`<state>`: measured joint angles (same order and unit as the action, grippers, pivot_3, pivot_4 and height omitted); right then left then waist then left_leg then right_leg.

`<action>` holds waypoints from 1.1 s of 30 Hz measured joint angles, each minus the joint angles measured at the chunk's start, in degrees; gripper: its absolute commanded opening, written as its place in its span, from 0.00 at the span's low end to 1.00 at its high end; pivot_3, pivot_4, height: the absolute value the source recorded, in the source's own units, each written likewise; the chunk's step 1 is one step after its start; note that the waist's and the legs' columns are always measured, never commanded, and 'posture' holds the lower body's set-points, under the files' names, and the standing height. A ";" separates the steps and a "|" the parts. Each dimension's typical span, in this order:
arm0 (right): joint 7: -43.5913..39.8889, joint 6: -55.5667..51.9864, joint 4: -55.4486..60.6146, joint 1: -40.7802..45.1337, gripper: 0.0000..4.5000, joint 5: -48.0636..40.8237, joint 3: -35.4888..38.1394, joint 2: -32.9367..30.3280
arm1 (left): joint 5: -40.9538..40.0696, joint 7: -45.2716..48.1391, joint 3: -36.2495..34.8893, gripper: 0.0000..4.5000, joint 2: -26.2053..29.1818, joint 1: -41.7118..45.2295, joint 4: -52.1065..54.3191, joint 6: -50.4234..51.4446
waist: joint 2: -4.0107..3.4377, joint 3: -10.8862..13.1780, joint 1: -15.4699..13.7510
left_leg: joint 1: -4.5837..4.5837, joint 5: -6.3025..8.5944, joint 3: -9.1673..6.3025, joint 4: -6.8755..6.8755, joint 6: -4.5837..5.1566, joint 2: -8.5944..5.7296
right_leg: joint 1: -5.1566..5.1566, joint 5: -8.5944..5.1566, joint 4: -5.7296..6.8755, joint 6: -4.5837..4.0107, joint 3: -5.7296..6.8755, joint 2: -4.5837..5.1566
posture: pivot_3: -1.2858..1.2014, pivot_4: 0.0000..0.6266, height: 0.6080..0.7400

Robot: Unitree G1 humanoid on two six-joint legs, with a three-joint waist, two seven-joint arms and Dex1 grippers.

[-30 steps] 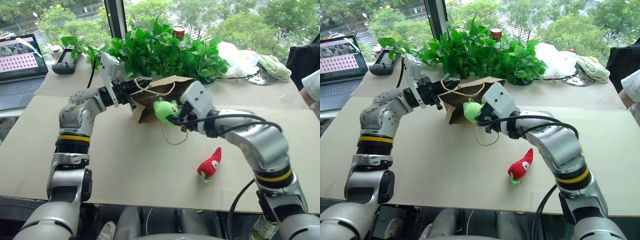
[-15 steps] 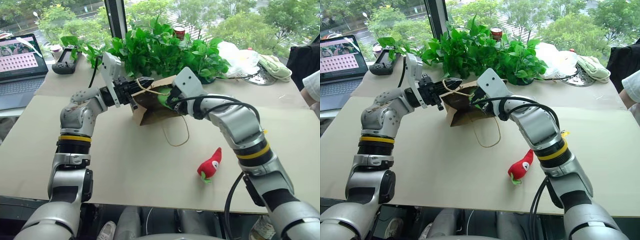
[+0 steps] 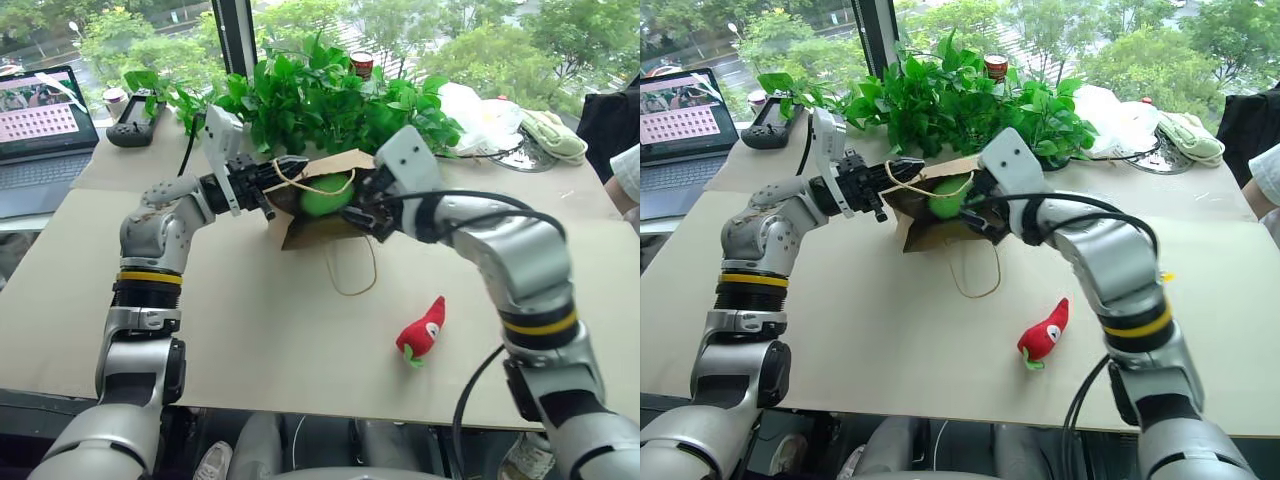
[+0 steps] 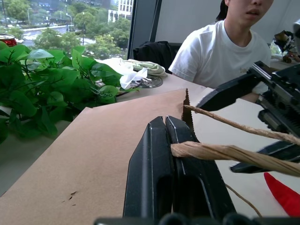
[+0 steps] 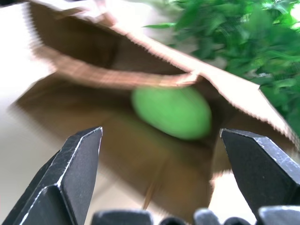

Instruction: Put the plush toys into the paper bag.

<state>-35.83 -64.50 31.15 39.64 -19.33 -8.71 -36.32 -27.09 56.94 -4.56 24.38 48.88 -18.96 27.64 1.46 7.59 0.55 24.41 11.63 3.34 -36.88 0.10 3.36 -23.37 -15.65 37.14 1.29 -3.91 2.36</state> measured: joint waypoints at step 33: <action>-23.75 26.93 1.97 -25.30 0.38 10.20 -9.08 -29.55 | 0.00 -0.01 0.35 0.00 -0.63 0.04 -0.16 0.03 | -0.01 0.04 0.13 | -0.21 -0.01 -0.07 -0.10 -0.01 -0.19 | 0.17 -0.09 -0.03 0.14 -0.09 0.12 | 0.52 0.24 0.79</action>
<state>-59.57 -37.57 33.13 14.33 -9.13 -17.80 -65.87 -27.09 56.94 -4.20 23.75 48.92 -19.12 27.66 1.45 7.63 0.68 24.20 11.62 3.28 -36.98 0.09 3.17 -23.20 -15.74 37.11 1.43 -4.00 2.48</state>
